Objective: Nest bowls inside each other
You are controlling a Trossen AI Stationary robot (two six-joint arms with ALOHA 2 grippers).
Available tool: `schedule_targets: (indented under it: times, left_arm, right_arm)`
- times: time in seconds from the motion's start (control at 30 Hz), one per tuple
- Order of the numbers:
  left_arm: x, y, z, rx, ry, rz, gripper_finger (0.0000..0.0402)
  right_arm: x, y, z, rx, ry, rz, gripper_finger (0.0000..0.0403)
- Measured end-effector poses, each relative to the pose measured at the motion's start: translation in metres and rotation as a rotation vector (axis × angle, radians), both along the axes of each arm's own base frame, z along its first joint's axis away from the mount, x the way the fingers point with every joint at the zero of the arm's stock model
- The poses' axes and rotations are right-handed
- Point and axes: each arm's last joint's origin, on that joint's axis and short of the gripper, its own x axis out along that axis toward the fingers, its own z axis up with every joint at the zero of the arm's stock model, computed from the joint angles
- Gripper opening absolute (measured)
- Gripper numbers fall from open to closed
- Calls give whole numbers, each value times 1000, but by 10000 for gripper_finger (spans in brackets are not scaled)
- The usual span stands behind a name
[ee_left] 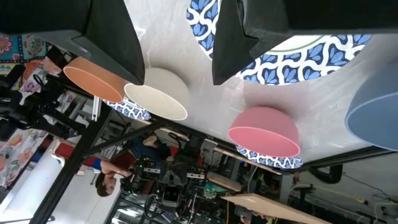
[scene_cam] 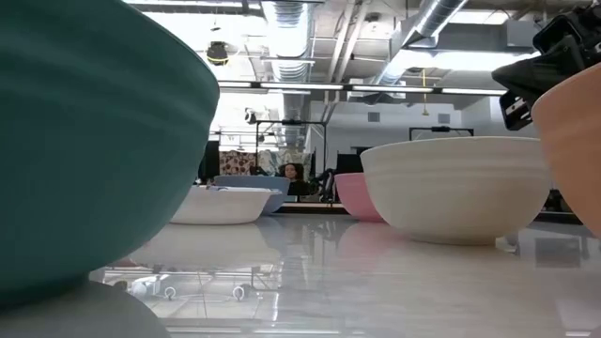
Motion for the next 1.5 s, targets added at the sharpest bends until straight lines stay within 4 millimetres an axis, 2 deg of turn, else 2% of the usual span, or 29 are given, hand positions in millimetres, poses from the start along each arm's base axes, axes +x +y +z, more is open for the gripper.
schedule_targets:
  times: [0.4,0.53,0.77,0.9,1.03,1.27,1.5]
  left_arm:
    - [0,1,1,-25,-8,40,178]
    - [0,1,1,-137,-16,37,178]
    - [0,3,1,-165,-26,80,178]
    - [-1,5,2,-178,-46,170,178]
    - [-2,7,7,-316,-128,227,178]
    - [-3,9,14,-542,-243,223,178]
    - [-4,9,15,-625,-281,233,178]
  right_arm:
    - [0,0,0,0,0,0,37]
    - [0,0,0,0,0,0,37]
    - [0,0,0,0,0,0,37]
    - [0,0,0,0,0,0,37]
    - [0,0,0,0,0,0,37]
    - [0,0,0,0,0,0,37]
    - [0,0,0,1,-5,-1,37]
